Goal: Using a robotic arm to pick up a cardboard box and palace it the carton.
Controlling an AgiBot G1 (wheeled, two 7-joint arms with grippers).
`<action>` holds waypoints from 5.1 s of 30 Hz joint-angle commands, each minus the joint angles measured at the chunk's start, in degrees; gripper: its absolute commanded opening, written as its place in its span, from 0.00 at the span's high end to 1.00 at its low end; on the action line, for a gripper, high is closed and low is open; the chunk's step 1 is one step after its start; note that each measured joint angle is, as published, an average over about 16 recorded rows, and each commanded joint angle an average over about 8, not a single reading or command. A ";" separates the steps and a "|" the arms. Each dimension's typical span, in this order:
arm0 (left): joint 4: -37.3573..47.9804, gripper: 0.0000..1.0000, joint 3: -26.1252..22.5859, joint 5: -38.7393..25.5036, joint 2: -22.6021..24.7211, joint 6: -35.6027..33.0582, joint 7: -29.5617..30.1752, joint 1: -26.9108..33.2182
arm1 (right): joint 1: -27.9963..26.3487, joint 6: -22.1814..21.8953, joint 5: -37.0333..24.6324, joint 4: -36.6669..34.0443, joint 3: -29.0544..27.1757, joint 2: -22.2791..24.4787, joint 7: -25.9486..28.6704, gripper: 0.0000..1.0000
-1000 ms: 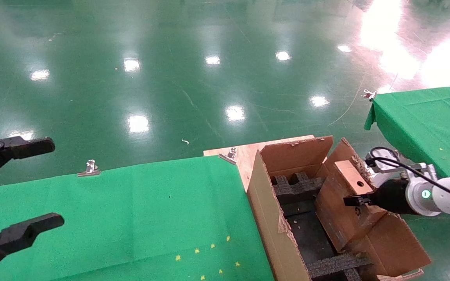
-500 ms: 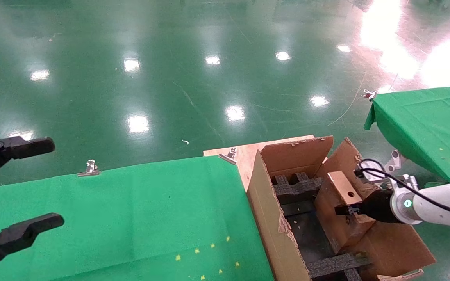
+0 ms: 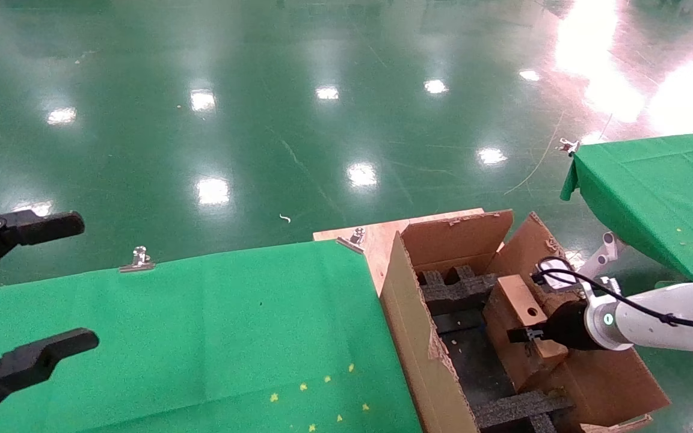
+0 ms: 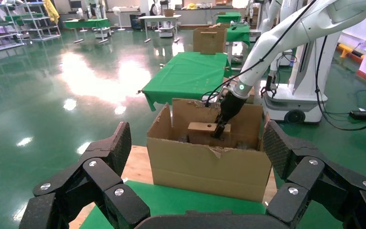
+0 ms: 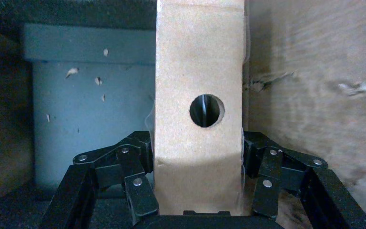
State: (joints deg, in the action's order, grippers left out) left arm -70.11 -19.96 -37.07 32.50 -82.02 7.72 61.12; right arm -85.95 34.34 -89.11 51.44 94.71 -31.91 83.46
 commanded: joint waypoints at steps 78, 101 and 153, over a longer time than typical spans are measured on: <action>0.02 0.00 0.01 0.04 -0.03 0.03 -0.01 -0.03 | -23.92 20.72 32.11 17.63 -19.34 5.73 -11.32 0.00; 0.02 0.00 0.01 0.04 -0.02 0.03 -0.01 -0.03 | -12.00 27.23 34.76 18.67 -33.04 3.58 -25.72 0.00; 0.04 0.00 0.01 0.06 -0.03 0.05 -0.01 -0.04 | 25.89 52.37 47.84 22.23 -80.57 -3.40 -74.06 0.00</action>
State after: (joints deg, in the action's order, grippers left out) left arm -70.08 -19.95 -37.01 32.48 -81.98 7.71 61.08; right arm -60.65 86.31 -41.46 73.64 14.89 -35.21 10.00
